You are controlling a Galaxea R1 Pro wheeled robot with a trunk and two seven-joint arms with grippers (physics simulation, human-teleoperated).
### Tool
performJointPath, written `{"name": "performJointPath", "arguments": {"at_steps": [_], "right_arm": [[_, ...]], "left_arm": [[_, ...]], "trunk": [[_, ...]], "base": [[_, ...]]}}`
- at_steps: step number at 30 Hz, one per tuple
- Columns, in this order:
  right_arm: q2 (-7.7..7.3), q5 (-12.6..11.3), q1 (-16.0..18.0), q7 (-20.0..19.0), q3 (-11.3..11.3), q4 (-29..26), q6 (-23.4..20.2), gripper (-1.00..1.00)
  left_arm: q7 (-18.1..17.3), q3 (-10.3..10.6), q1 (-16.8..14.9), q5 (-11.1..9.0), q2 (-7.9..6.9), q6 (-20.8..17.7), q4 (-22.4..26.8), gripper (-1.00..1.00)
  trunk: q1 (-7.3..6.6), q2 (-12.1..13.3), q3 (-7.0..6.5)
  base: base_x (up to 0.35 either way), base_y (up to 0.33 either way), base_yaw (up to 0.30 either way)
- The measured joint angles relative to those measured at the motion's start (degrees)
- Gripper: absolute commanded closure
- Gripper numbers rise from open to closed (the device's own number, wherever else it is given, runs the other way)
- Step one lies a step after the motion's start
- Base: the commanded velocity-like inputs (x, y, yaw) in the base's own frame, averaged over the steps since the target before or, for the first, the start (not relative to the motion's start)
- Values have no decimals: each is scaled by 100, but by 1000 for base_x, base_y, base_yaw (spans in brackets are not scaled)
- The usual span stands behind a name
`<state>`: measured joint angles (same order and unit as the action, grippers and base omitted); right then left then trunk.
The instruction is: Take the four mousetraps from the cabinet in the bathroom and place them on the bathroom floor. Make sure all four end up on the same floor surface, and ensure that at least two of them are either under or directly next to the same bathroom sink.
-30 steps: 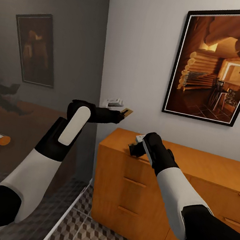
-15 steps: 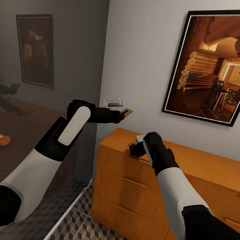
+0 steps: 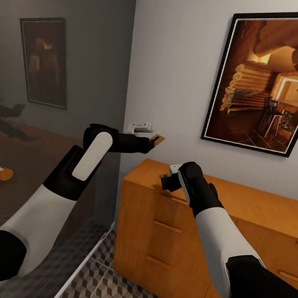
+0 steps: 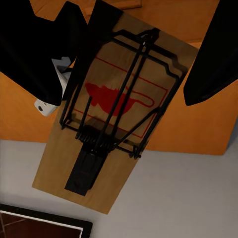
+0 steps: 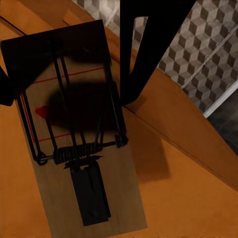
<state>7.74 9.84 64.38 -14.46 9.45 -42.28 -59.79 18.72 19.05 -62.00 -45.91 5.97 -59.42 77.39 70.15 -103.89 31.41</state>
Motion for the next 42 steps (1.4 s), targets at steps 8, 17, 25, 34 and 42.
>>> {"name": "performJointPath", "arguments": {"at_steps": [8,17,25,34,42], "right_arm": [[0,0,0,0,6,-3,0,100],[0,0,0,0,9,-3,0,100],[-13,1,0,0,18,-8,0,100],[-61,-2,0,-11,-9,-427,0,100],[-178,-1,0,-9,-14,-1247,1,100]], "left_arm": [[0,0,0,0,-1,-3,0,100],[0,0,0,0,0,-3,0,100],[0,0,0,6,0,-4,1,100],[0,0,0,8,0,-3,2,100],[-5,0,0,8,0,-3,3,100]], "trunk": [[0,0,0],[0,0,0],[0,0,0],[0,0,0],[0,0,0]], "base": [[0,0,0],[0,0,0],[0,0,0],[0,0,0],[0,0,0]]}}
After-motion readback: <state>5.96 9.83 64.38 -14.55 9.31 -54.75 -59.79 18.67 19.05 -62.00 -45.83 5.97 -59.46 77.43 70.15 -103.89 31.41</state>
